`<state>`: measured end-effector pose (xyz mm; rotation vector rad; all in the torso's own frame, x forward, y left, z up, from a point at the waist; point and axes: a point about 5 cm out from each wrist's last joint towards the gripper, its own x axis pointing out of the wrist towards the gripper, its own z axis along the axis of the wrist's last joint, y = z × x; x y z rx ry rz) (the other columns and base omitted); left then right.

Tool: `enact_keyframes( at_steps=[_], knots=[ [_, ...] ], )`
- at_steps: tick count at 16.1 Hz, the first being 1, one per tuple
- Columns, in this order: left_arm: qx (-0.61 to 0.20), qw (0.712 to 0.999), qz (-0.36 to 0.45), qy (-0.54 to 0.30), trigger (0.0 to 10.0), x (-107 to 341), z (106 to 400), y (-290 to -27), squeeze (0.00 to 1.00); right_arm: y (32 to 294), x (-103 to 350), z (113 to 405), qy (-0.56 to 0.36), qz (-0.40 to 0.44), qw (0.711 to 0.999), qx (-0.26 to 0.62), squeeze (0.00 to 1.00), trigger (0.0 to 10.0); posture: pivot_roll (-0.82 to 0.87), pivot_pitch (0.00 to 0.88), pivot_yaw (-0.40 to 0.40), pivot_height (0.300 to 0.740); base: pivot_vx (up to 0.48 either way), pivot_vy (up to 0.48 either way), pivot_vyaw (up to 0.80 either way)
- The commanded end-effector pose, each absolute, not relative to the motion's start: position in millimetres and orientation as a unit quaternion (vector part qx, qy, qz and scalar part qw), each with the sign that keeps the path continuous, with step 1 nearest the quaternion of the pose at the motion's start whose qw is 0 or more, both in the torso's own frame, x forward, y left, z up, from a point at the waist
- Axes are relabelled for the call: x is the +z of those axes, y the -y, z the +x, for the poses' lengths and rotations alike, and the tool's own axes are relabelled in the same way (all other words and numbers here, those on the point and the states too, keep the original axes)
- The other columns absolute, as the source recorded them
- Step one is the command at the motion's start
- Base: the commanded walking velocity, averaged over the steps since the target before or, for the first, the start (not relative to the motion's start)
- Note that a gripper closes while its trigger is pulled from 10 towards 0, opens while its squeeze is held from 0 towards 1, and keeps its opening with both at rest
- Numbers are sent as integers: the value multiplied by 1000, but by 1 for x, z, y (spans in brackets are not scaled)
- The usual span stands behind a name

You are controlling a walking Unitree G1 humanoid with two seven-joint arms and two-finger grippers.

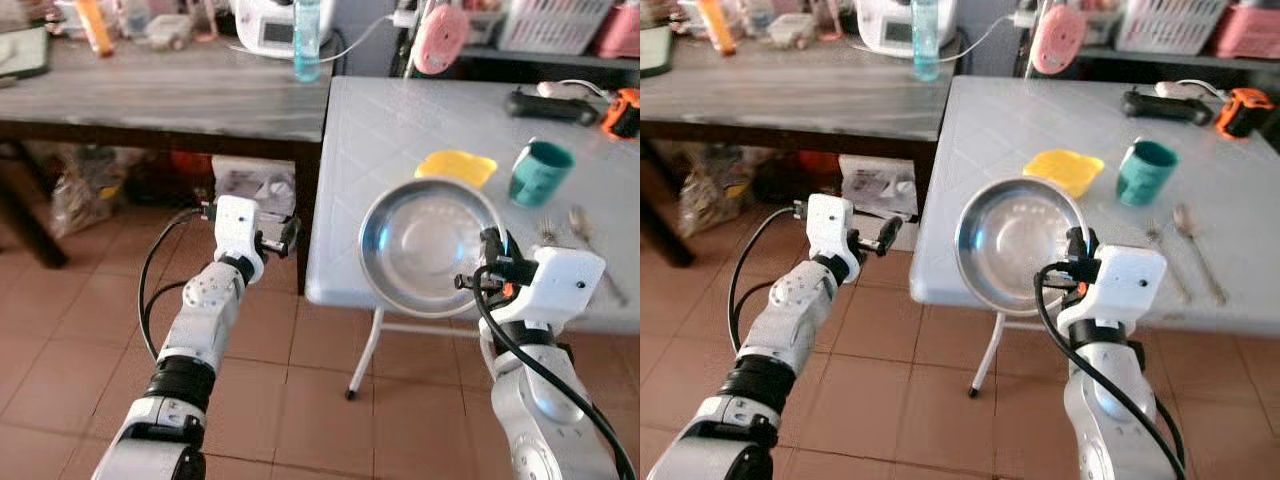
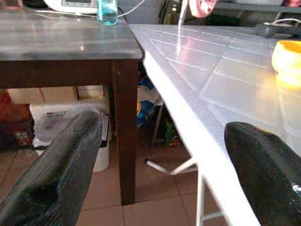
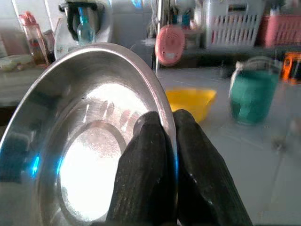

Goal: Setting the table

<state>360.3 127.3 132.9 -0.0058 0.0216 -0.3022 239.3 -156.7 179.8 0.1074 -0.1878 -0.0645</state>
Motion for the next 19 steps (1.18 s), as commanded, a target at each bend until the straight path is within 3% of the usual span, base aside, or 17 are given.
enact_keyframes(
  at_steps=[1,4,19],
  knots=[
    [-140,990,-2,-16,10000,131,361,-133,0,154,186,238,108,53,992,-25,0,10000,60,115,2,740,0,480,-581],
    [-144,989,-4,-17,10000,130,361,-129,0,154,186,238,108,53,992,-24,0,10000,57,114,3,740,0,480,-477],
    [-151,988,-10,-16,10000,130,361,-116,0,157,189,239,119,37,992,-29,0,10000,58,105,-1,740,0,480,0]
  ],
)
